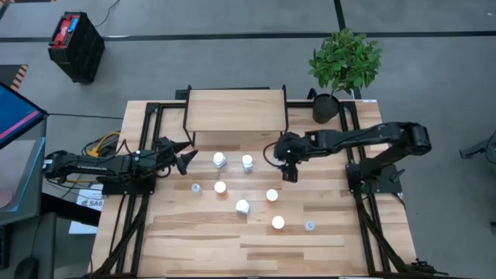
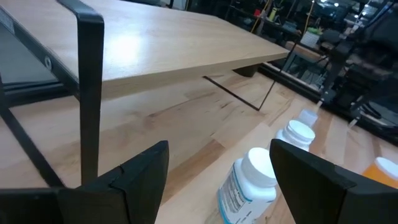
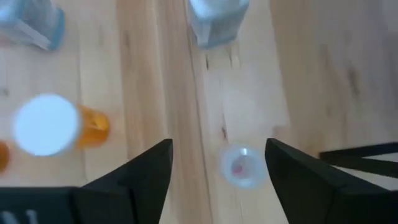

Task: Pick and place medicine bottles onto shelf by color
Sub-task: Put the top right transparent pill bottle on the shelf

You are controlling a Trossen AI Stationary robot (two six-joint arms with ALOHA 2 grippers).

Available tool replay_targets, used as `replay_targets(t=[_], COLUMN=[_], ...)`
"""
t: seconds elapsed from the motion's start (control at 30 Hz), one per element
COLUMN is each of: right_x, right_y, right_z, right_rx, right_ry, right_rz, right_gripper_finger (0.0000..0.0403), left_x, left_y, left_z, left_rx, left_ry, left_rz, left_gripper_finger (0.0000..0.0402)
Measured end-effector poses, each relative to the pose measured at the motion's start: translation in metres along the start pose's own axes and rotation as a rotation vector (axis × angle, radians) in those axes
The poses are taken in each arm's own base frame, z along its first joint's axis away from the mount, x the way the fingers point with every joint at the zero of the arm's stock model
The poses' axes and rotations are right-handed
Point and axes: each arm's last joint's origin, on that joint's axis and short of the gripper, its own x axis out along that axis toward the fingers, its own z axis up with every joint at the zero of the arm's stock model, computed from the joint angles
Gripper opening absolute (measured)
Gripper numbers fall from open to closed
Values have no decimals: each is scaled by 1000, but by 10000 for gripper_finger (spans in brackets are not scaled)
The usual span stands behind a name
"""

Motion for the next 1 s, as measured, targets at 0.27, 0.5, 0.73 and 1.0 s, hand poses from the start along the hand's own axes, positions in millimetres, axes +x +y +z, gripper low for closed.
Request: replay_targets(t=[0.27, 0.5, 0.73, 1.0], right_x=[28, 27, 39, 61], right_y=[-2, -12, -17, -17], right_z=[-5, 0, -8, -14], right_rx=[1, 22, 15, 6], right_ry=[102, 98, 195, 270], right_rz=[-11, -34, -48, -63], right_gripper_finger=[281, 281, 282, 281], left_x=[1, 1, 1, 1], left_y=[0, 0, 0, 0], left_z=[-1, -1, -1, -1], left_rx=[5, 6, 7, 7], left_ry=[6, 6, 7, 6], left_rz=[7, 8, 9, 10], left_gripper_finger=[267, 267, 267, 267])
